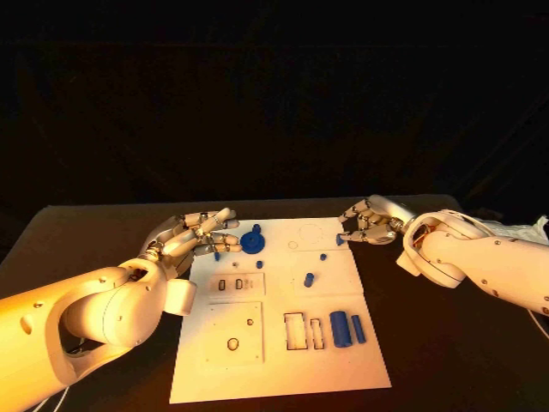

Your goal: Assemble the parts on the task board

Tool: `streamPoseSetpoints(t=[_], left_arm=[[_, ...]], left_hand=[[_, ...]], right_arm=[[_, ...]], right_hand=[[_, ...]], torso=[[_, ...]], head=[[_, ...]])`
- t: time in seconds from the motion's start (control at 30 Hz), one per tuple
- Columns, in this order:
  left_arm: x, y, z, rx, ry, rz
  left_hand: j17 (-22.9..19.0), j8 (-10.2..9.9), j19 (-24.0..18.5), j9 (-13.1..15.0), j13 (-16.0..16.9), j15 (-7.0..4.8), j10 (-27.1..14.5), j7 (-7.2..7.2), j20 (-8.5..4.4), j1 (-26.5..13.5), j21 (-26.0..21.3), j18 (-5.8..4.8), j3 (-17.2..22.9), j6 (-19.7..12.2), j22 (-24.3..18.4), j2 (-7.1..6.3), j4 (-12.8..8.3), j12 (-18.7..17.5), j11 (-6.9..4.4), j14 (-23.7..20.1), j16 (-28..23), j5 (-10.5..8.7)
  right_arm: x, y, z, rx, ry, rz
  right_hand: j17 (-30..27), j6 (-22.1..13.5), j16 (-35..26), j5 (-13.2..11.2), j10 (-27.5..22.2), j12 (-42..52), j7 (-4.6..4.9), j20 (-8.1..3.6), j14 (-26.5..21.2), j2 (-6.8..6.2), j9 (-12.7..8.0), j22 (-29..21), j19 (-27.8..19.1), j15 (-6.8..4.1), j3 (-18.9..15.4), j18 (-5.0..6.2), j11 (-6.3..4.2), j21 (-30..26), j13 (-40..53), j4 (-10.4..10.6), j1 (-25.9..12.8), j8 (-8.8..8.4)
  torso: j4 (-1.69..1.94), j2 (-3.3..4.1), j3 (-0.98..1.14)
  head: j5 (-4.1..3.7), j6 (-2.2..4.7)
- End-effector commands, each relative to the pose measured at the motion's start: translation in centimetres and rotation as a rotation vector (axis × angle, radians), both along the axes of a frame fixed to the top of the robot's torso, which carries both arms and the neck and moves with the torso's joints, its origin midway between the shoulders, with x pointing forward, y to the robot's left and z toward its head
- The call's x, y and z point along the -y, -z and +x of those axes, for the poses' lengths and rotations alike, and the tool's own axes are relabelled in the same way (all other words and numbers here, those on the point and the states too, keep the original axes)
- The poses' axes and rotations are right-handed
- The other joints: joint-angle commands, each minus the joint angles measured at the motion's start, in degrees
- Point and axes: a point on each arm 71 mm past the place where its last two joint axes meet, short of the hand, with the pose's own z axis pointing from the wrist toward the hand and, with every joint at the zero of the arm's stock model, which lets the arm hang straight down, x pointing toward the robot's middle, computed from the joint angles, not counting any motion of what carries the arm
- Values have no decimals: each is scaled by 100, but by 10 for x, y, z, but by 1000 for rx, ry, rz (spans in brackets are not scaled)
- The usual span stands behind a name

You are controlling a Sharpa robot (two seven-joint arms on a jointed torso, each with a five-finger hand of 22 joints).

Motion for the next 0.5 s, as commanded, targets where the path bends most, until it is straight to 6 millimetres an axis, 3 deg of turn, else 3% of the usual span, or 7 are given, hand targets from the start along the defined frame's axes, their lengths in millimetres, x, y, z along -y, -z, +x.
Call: streamPoseSetpoints(t=[0.03, 0.5], left_arm=[[2, -1, -1, 8, 18, -16], [1, -1, 0, 7, 15, -15]], left_hand=[[5, -37, -52, -1, -6, 11, -13, 46, -5, 34, 19, 59, 6, -14, 6, 11, -35, -29, 14, -35, -24, 32], [5, -37, -52, -1, -6, 11, -13, 46, -5, 34, 19, 59, 6, -14, 6, 11, -35, -29, 14, -35, -24, 32]], right_arm=[[-2, 5, -2, -9, -37, -21], [1, 13, 0, -21, -28, -38]], right_hand=[[113, 15, 11, -8, -37, -15, 21, -8, 313, -33, -8, -2, 33, 7, -24, -55, 5, 15, -5, -4, 35, -32], [107, 46, 3, -4, -23, 5, 16, -8, 311, -11, -3, -6, 30, 5, -21, -54, 0, 13, 11, -16, 64, -24]], torso=[[0, 1, -5], [-6, 2, 2]], head=[[11, -17], [23, -40]])
